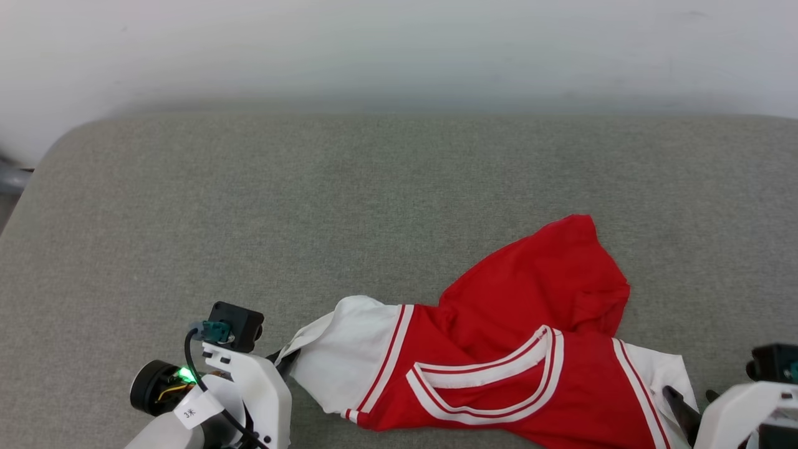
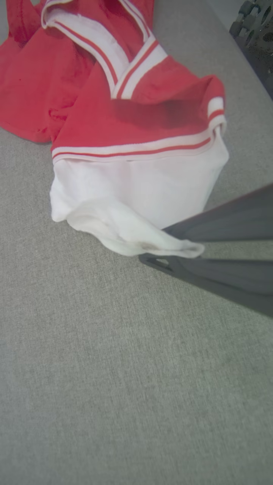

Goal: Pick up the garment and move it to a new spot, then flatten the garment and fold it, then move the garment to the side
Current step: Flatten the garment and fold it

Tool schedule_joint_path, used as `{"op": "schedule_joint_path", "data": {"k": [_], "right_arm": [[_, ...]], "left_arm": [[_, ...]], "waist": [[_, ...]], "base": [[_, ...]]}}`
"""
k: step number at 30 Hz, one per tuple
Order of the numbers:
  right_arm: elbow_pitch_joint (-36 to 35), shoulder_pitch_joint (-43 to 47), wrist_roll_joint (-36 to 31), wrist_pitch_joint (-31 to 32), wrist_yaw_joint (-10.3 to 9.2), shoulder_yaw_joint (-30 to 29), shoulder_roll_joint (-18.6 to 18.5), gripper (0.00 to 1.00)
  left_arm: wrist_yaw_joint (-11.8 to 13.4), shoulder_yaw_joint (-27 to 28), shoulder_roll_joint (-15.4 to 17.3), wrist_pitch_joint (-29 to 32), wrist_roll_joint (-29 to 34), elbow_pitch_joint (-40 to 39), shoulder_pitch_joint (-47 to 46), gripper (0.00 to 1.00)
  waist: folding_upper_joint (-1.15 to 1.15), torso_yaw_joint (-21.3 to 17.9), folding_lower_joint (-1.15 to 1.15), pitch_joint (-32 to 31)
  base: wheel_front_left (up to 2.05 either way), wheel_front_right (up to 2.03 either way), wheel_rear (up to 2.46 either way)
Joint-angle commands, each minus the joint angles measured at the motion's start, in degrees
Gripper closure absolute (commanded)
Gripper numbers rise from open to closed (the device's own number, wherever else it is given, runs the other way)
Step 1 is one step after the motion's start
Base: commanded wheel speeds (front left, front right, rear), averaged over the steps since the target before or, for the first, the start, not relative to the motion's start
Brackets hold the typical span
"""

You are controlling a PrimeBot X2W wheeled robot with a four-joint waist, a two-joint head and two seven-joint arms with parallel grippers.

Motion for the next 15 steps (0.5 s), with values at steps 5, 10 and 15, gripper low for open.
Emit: {"op": "schedule_joint_path", "data": {"k": [5,10,15], "right_arm": [[2.2,-5.2,0.8,8.7,-0.02,4.3,-3.9,0.0],[6.8,-6.3,2.2,17.7,-0.01,9.5,-5.7,0.55],[7.6,-6.6,3.1,19.0,-0.04,9.9,-6.4,1.0]], "left_arm": [[0.5,-0.2,0.1,-0.5,0.6,-2.6,-1.0,1.0],[0.6,-0.4,-0.3,-1.0,0.8,-3.6,-1.1,1.0],[0.9,-0.1,-0.6,-2.0,0.3,-3.7,-0.2,1.0]], "waist": [[0.0,1.1,-0.01,1.8],[0.0,1.7,-0.01,2.5],[0.0,1.8,-0.01,2.0]], "base": [[0.0,0.0,0.0],[0.0,0.0,0.0],[0.0,0.0,0.0]]}}
